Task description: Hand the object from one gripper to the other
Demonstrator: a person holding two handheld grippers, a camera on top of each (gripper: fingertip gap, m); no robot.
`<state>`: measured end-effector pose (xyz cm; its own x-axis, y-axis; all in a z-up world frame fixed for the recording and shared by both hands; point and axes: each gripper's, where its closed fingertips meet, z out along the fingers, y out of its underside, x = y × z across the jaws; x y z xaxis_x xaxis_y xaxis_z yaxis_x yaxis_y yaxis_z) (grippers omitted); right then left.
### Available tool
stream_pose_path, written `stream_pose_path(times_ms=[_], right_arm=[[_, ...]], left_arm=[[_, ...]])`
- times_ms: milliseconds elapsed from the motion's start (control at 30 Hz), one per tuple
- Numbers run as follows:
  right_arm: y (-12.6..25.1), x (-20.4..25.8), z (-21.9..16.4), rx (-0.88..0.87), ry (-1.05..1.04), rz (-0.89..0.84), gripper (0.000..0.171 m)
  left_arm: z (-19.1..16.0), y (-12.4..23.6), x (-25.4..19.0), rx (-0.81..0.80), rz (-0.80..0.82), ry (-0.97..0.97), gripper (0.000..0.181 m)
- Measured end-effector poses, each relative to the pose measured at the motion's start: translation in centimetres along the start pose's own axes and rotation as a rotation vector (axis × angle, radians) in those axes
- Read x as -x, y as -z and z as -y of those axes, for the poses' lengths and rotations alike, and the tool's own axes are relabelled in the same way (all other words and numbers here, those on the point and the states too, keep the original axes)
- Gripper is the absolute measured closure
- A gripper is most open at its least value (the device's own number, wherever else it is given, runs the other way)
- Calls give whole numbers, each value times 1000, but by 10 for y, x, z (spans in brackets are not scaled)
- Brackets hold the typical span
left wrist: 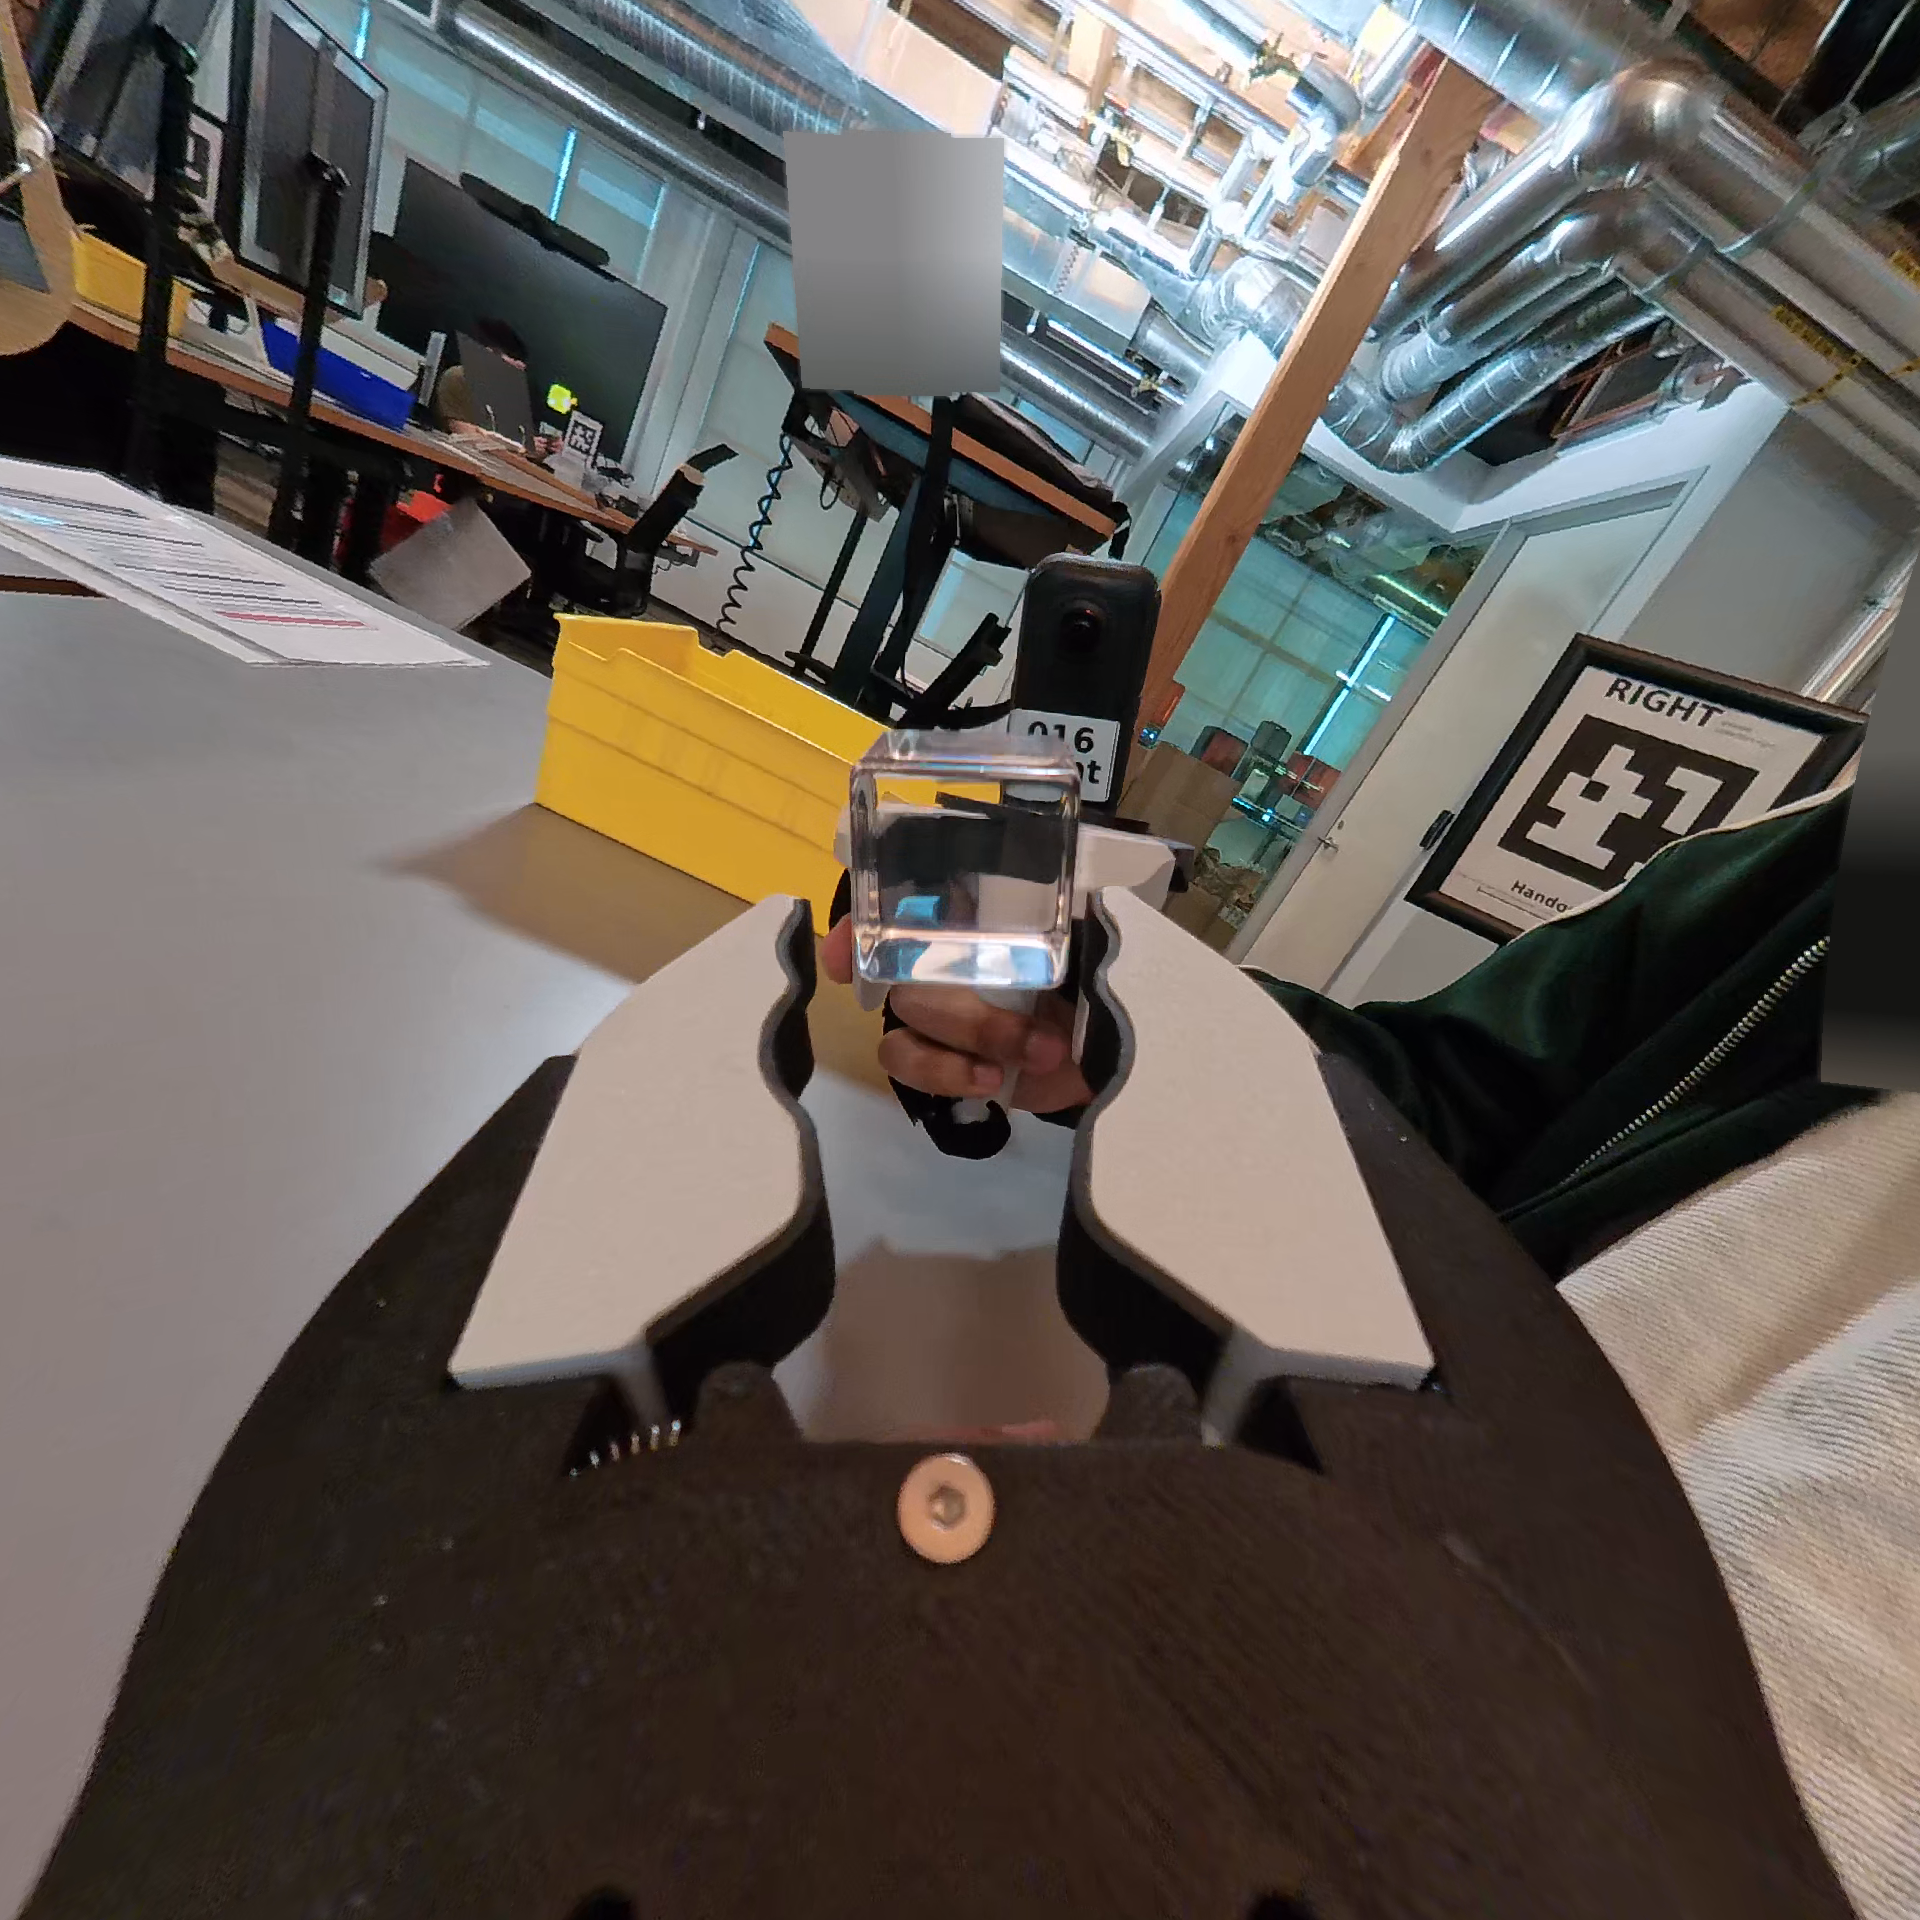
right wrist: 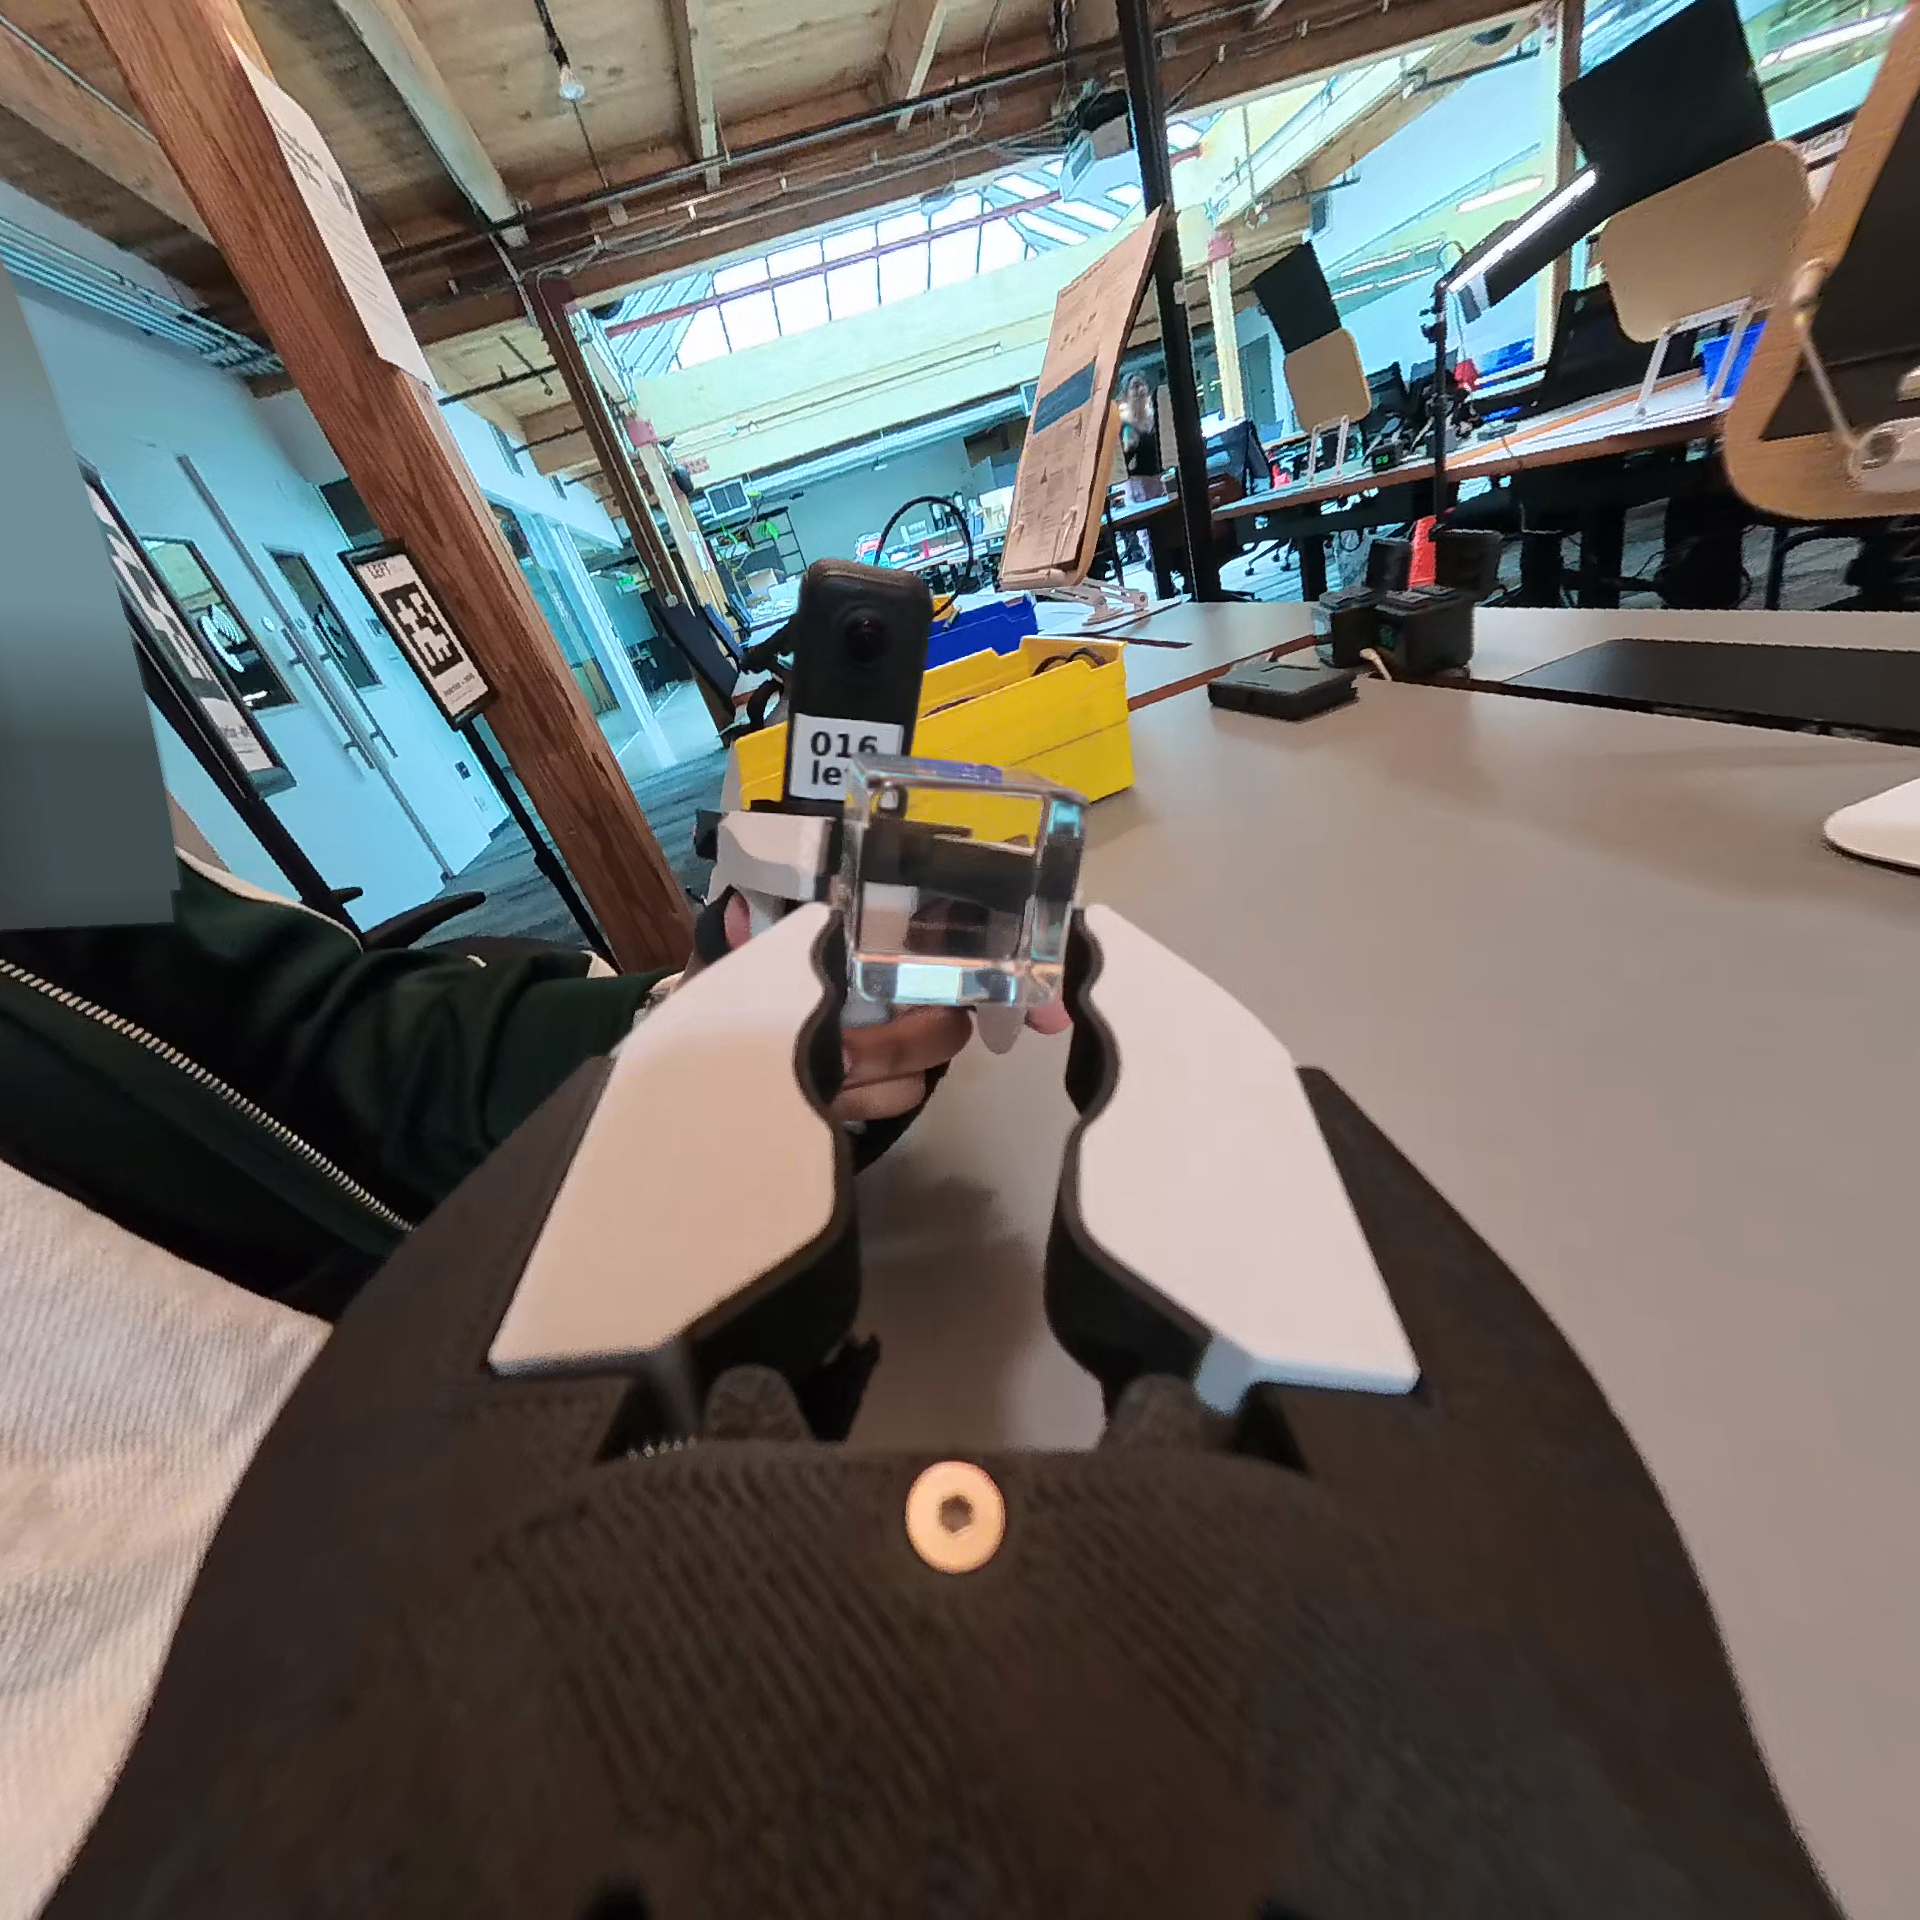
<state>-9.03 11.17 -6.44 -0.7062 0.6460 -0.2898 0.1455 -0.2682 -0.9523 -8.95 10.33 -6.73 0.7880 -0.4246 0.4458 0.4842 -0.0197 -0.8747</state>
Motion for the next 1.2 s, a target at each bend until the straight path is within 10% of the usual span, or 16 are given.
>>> stream_pose_path(times_ms=[1200], right_arm=[[-1, 2, -4, 28, -6, 16, 129]], left_arm=[[-1, 1, -5, 29, -10, -49, 138]])
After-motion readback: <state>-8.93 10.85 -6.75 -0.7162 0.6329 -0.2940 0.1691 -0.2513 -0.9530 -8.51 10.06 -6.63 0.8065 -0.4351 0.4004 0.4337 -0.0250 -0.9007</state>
